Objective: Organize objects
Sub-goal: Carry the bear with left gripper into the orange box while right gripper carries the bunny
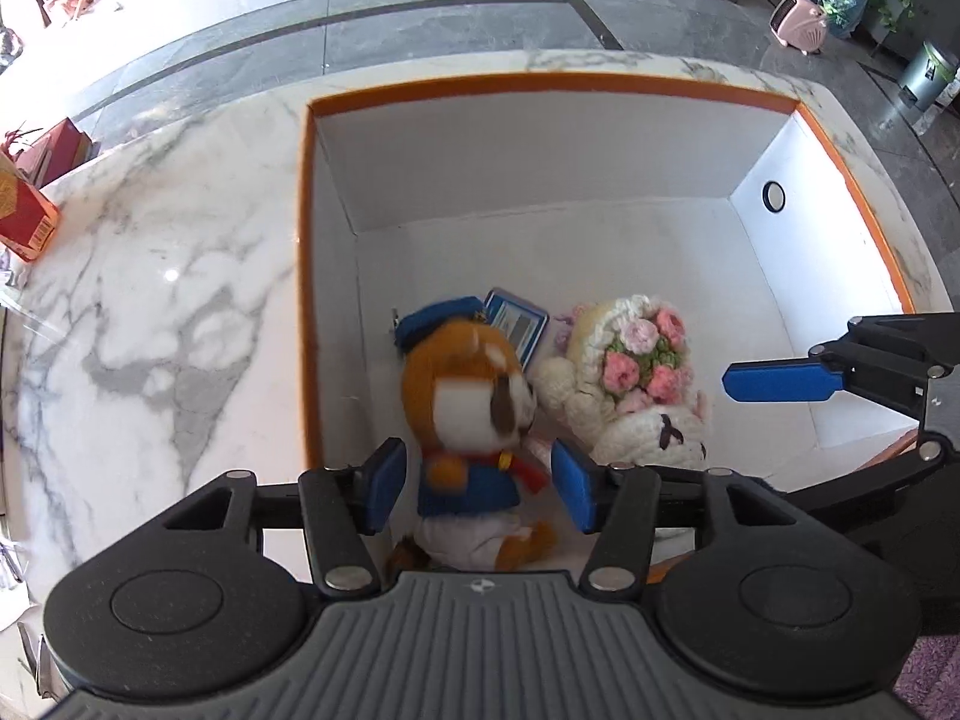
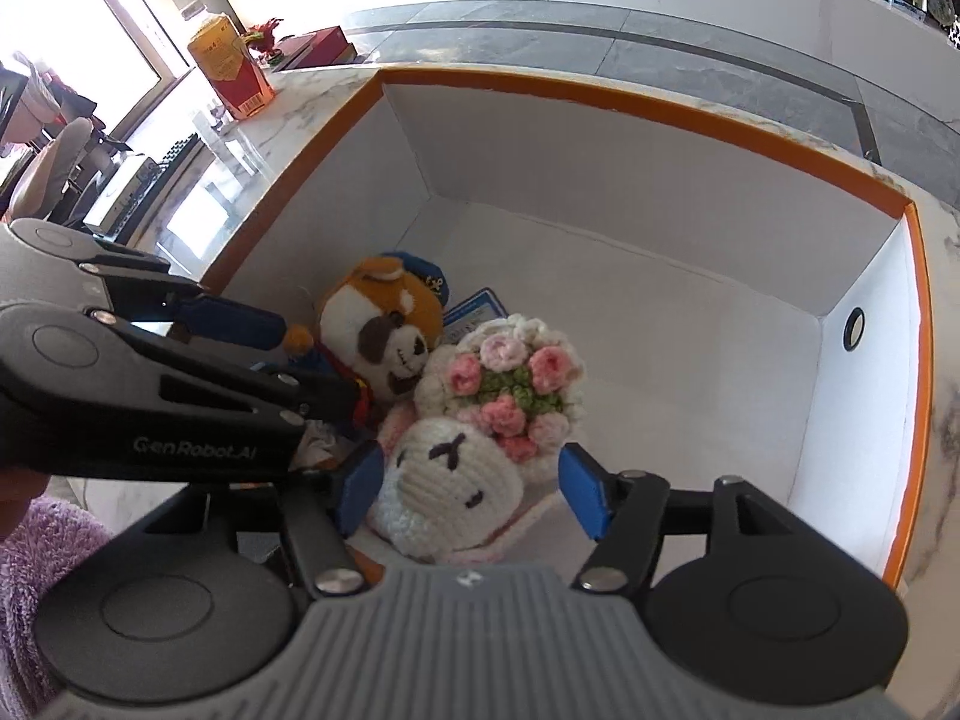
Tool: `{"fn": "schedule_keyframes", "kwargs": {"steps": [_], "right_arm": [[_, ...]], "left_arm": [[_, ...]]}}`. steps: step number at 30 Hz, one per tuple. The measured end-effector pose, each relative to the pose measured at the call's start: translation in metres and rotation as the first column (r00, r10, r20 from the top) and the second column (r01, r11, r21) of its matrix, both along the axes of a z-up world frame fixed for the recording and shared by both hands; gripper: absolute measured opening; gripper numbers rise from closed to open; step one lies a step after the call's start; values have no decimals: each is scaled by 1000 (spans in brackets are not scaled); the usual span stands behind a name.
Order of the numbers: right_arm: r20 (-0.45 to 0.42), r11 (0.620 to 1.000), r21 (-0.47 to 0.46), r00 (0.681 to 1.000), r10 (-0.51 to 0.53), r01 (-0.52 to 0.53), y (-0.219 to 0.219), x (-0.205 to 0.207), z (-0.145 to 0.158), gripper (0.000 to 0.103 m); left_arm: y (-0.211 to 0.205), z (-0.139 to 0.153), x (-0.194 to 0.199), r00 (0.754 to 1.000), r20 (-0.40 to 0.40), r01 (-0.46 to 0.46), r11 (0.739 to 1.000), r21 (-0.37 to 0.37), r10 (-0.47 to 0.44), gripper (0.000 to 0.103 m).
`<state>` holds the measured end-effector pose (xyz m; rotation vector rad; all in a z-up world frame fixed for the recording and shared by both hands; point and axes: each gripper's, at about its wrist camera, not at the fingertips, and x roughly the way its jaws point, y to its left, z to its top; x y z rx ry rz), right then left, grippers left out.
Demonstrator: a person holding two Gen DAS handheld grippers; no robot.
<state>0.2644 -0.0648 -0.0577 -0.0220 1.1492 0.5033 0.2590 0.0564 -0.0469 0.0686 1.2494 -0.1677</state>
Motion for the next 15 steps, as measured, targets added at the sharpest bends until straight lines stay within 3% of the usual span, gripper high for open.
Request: {"fn": "schedule_keyframes", "kwargs": {"steps": [3,6,15], "right_arm": [[-5,999,29,1000,-25,25,-3,3,5,67],[-2,998,27,999,-53,53,-3,9,5,57],[-97,995,44,991,-88,92,0,19,-22,58]], "left_arm": [[10,13,-6,999,44,-6,999,-53,8,49],[18,28,-12,993,111,-22,998,-62,29,48],[40,36,-15,981,159,-102,993,-65,111,47]]}}
